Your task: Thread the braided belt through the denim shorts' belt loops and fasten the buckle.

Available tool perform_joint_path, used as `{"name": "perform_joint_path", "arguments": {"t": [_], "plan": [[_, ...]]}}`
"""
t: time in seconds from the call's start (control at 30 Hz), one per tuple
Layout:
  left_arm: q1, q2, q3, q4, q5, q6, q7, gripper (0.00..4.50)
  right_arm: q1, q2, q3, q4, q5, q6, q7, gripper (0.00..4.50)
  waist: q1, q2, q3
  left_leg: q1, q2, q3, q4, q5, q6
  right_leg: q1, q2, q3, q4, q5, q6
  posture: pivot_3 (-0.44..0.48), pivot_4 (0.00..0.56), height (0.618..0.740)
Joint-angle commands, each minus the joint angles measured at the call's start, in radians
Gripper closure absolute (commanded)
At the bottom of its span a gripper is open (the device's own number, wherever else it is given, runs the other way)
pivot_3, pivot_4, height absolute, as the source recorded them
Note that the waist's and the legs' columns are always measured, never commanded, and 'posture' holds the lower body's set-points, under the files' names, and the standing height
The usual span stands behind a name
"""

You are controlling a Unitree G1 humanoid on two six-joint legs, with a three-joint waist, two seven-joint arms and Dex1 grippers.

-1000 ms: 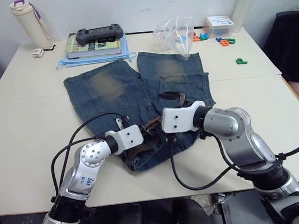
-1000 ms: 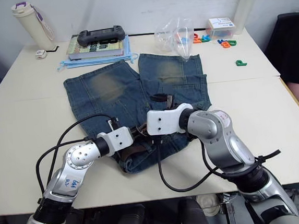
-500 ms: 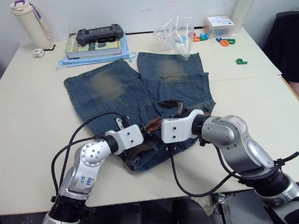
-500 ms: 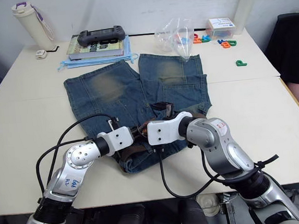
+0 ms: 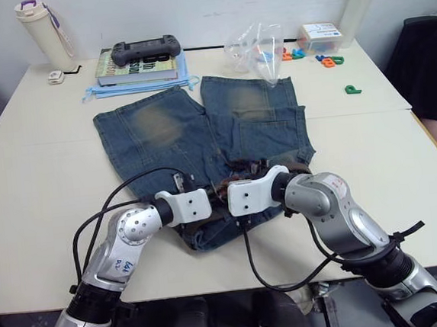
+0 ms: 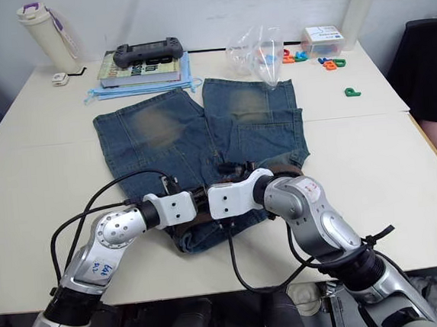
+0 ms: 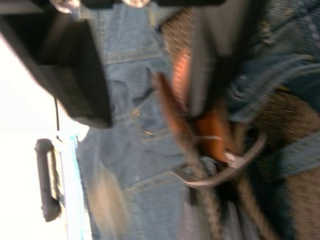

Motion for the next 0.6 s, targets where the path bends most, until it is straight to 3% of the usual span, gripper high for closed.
{"name": "perform_joint_path", "arguments": {"t": [0.03,0.07,0.27,0.33,0.37,0.4,0.6], "plan": [[-0.014,-0.016,-0.027,0.0,0.001,-0.027,0.001,4.5,0.004,0.008,0.012,-0.024,-0.016,-0.009,0.007,4.04,0.0,0.0,0.0,0.0,0.0,0.0,0.0,0.0,0.0,0.0,0.0,0.0,0.0,0.0,0.0,0.0,0.15,0.667],[-0.016,-0.02,-0.028,0.002,0.0,-0.03,0.004,4.5,0.007,0.012,0.012,-0.026,-0.017,-0.006,0.009,4.45,0.0,0.0,0.0,-0.001,0.0,0.0,0.0,0.0,0.0,0.0,0.0,0.0,0.0,0.0,0.0,0.0,0.15,0.667],[-0.015,-0.028,-0.009,0.009,-0.019,-0.067,0.02,4.5,0.029,0.032,0.001,-0.037,-0.016,0.026,0.01,4.45,0.0,0.0,0.0,-0.001,0.0,0.0,0.0,0.0,0.0,0.0,0.0,-0.001,0.0,0.0,0.0,0.0,0.15,0.667],[-0.011,-0.031,0.001,0.005,-0.042,-0.064,0.011,3.61,0.034,0.041,-0.006,-0.042,-0.014,0.042,0.007,4.5,0.0,0.0,0.0,-0.001,0.0,0.0,0.001,0.0,0.0,0.0,0.0,-0.001,0.0,0.0,0.0,0.0,0.15,0.667],[-0.002,-0.037,0.016,-0.009,-0.067,-0.043,0.004,3.25,0.037,0.045,-0.01,-0.044,-0.014,0.052,0.005,4.5,0.0,0.0,0.0,-0.001,0.0,-0.001,0.001,0.0,0.0,0.0,0.0,-0.001,0.0,0.0,0.0,0.0,0.15,0.667],[0.011,-0.045,0.037,-0.03,-0.102,-0.016,-0.004,3.17,0.04,0.051,-0.014,-0.046,-0.014,0.063,0.003,4.5,0.0,0.0,0.0,-0.001,0.0,-0.001,0.001,0.0,0.0,0.0,0.0,-0.001,0.0,0.0,0.0,0.0,0.15,0.667],[0.173,-0.006,0.237,-0.206,-0.394,0.053,-0.105,3.17,0.049,0.068,-0.045,-0.063,-0.011,0.104,-0.011,4.5,-0.006,0.0,0.0,-0.001,0.001,-0.001,0.001,0.0,-0.001,-0.001,0.0,-0.001,0.0,0.0,0.0,0.0,0.15,0.667]]}}
